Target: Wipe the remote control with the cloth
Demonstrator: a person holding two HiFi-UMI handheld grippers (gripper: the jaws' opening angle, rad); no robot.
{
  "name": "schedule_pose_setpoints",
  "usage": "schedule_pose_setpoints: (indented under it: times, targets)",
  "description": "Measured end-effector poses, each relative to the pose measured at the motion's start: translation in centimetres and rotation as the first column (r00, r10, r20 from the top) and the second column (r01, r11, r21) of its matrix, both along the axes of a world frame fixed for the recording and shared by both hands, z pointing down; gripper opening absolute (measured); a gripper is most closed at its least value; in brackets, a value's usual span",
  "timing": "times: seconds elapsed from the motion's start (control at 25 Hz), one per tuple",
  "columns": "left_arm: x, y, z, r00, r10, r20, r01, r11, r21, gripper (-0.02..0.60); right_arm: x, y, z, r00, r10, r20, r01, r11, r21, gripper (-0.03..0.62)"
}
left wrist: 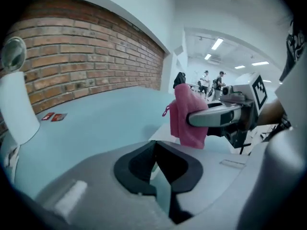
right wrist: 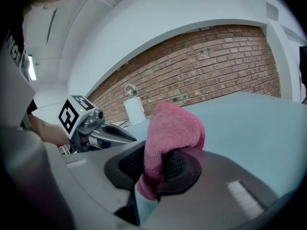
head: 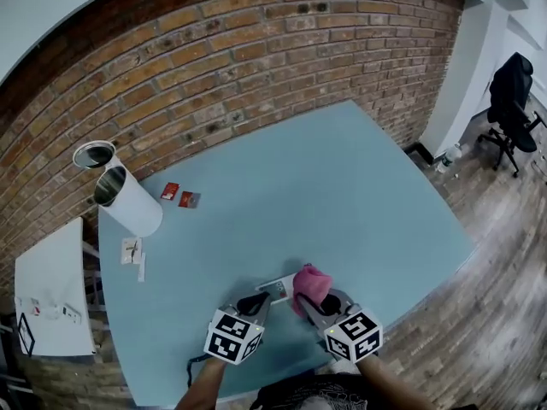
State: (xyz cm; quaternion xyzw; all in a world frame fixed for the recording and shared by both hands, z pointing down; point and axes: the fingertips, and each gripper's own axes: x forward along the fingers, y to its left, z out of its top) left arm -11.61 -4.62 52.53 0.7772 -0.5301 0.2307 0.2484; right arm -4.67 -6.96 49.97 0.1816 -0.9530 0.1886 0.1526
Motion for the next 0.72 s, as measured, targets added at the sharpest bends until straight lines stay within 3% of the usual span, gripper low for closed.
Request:
schedule_pose_setpoints:
  times: [0.16, 0.4, 0.52, 0.72]
  targets:
    - [2.1, 1.1, -1.6, 0.990, -0.131, -0.055, 0.135, 0.988, 0.071, -0.002, 1.0, 1.3, -0.9, 0.999, -0.040, 0.010, 0.040, 0.999, 0.007, 0.066]
    - [4.2, 3.7, -2.9, 0.948, -0.314, -0.061, 0.319, 0.940, 0.122, -0.002, 2.5, 4.4, -1.5, 0.994, -0.113, 0.007, 0.113, 0.993, 0.016, 0.066]
    - [5.3, 4.8, -3.4, 0.927, -0.368, -0.074, 0.374, 0.918, 0.128, -0.002, 3.5, 5.6, -1.9, 0.991, -0.137, 0.002, 0.136, 0.990, 0.027, 0.064]
    - [7.1, 6.7, -3.7, 0.911, -0.411, -0.029, 0.411, 0.903, 0.129, -0.003, 5.2, 7.4, -2.6, 0.987, -0.158, 0.000, 0.158, 0.987, 0.041, 0.064]
